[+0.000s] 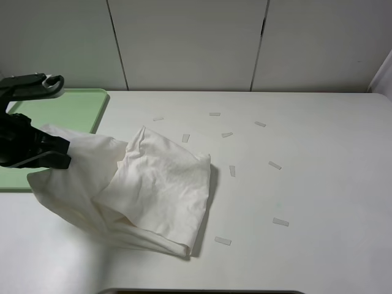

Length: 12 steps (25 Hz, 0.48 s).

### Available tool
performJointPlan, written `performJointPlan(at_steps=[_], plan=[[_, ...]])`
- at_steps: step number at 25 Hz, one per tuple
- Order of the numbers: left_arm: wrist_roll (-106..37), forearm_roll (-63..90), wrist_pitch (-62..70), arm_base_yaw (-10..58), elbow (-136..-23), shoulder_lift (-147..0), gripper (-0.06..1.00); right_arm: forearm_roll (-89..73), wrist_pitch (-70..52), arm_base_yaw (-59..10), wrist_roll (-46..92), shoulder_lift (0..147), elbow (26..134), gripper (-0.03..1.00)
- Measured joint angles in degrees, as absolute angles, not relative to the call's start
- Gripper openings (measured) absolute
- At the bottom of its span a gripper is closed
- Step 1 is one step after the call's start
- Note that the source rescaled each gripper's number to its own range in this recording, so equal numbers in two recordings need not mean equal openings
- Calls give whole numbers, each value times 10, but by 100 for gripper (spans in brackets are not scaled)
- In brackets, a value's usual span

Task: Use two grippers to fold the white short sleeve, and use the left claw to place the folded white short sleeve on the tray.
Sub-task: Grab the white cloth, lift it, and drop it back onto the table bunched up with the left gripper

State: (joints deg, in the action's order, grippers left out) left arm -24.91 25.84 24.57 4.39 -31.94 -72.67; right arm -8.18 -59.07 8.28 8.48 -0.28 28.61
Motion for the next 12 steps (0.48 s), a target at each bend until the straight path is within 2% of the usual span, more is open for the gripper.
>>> performJointPlan(at_steps=[12], plan=[[-261,286,192,237,-328,-727,6,-82,-591,83,85,-3,286,100]])
